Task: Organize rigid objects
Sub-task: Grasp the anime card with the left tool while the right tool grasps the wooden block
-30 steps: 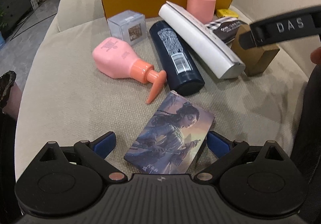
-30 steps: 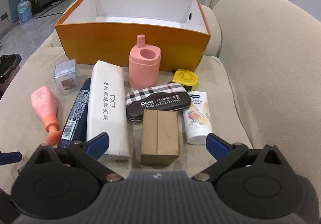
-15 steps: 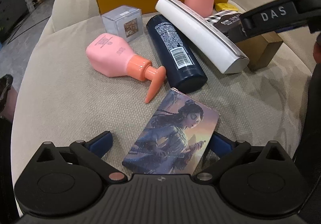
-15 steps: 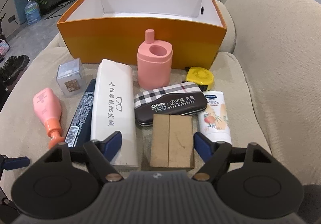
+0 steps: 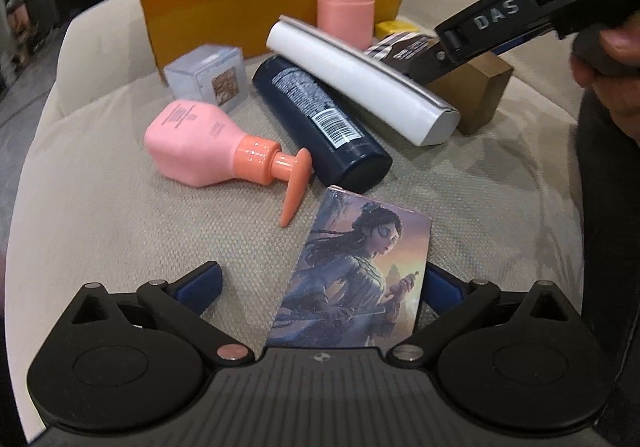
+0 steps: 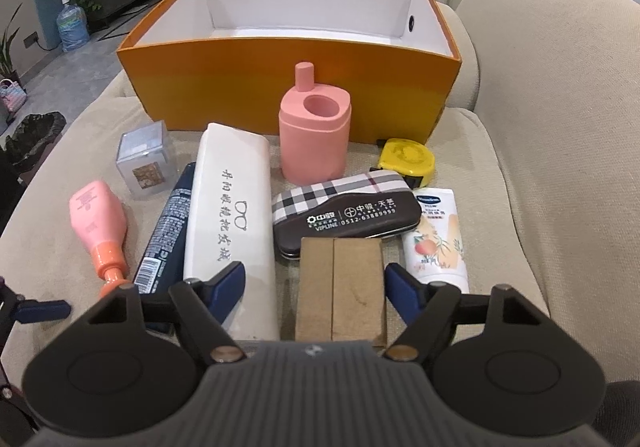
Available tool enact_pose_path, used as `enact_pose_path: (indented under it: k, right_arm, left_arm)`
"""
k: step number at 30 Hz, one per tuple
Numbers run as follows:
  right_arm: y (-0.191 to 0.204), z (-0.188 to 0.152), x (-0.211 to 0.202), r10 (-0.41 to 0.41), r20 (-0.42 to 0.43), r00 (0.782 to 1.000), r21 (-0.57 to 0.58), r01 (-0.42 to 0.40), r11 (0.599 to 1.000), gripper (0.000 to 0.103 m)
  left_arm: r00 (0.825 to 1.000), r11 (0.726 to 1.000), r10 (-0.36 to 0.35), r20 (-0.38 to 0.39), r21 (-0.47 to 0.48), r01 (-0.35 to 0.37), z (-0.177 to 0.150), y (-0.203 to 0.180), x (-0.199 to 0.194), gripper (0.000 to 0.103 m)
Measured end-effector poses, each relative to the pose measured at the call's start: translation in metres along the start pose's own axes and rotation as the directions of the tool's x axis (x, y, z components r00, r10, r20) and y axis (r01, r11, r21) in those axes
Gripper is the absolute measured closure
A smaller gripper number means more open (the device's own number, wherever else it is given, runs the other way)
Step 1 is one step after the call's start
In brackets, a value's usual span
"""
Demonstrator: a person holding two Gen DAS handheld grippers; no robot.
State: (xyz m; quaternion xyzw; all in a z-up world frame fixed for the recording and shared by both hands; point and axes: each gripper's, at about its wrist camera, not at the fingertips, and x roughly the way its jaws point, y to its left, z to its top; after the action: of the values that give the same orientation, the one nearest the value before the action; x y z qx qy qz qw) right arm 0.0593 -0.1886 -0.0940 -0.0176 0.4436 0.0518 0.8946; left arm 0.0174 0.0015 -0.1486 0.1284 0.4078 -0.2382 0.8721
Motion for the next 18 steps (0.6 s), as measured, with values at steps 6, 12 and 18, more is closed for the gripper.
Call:
enact_pose_path:
  k: [6,12,18]
  right_arm:
    - [0.000,-0.002,0.003,-0.001,0.006,1.000,0.003,0.001,1.000,0.026]
    - [-0.003,-0.004,0.004,0.012,0.015,1.000,0.025,-0.012,1.000,0.027]
    - [-0.004,-0.006,0.003,0.007,0.027,1.000,0.031,-0.008,0.999,0.032]
  left_arm:
    - [0.999,0.999,0.042,0.010,0.004,-0.042,-0.001,-0.008,-0.003,0.000]
    - [0.993,0.992,0.115,-0.039,-0.049,-0.116,0.004,-0.017,0.001,0.000]
    - [0.995,0.995,0.096,0.016,-0.041,-0.095,0.000,-0.025,-0.010,0.024]
